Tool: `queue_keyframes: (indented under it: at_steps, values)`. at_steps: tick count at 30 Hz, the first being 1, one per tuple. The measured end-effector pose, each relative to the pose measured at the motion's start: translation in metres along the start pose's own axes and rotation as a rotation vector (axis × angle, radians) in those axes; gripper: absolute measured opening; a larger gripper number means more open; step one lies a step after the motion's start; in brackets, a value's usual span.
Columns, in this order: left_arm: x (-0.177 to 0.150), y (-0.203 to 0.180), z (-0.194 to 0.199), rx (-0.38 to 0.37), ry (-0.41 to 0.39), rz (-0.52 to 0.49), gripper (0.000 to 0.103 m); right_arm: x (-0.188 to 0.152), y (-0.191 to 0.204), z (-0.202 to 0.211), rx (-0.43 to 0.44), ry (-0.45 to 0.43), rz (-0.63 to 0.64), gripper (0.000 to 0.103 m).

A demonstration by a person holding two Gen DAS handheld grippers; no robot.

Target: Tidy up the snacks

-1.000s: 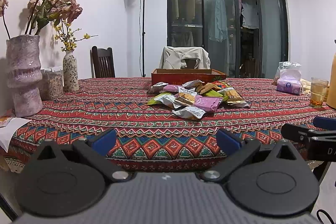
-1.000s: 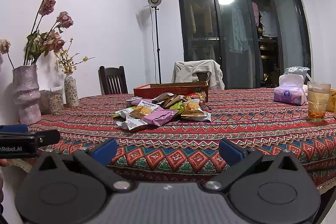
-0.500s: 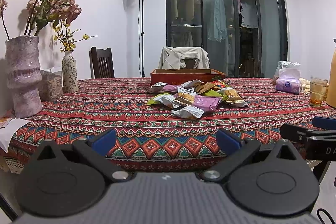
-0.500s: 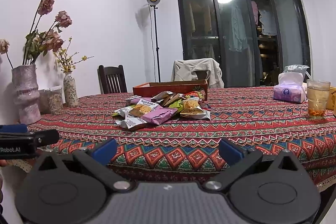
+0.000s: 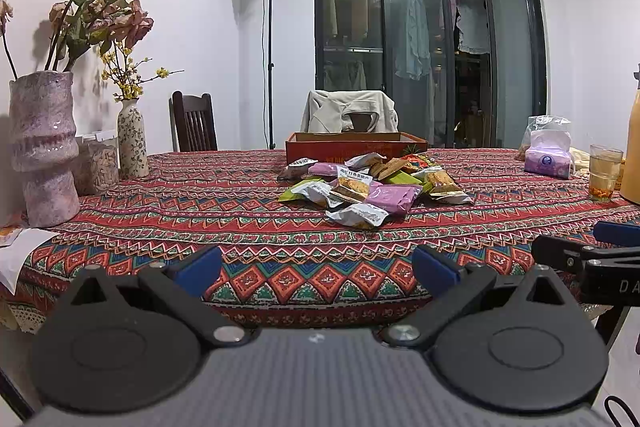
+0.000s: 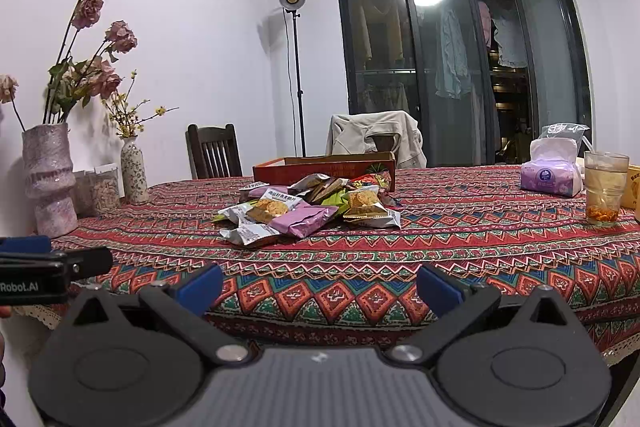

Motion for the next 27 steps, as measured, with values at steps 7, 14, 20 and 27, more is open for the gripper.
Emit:
queue_keyframes:
  at_steps: [7,14,20,27]
  values:
    - [-0.0003,-0.0002,-0.0001,0.001,0.000,0.000,0.103,-0.0013,0.0004,-0.0002,0.001,0.002,0.000,0.103]
    - [-0.0001,-0.0003,-0.0001,-0.001,0.000,-0.002,0.103,-0.0016,0.0006,-0.0004,0.002,0.003,0.001,0.103]
    - [0.0003,-0.0005,0.0000,0.000,0.001,-0.002,0.103,-0.0021,0.0010,-0.0006,0.002,0.004,0.001,0.103]
    - [0.0000,-0.0008,-0.0001,0.000,0.002,-0.003,0.103,-0.0033,0.0019,-0.0007,0.005,0.006,0.001,0.103]
Point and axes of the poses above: each gripper's, at about its wrist camera, not at the fingertips, and z roughly against the way its jaws point, y to its left, x to its top, the point moved 10 cm from there along -z, roughly the way its jaws point, and after that the axes turned 6 degrees about -x, right-handed, at the moved point
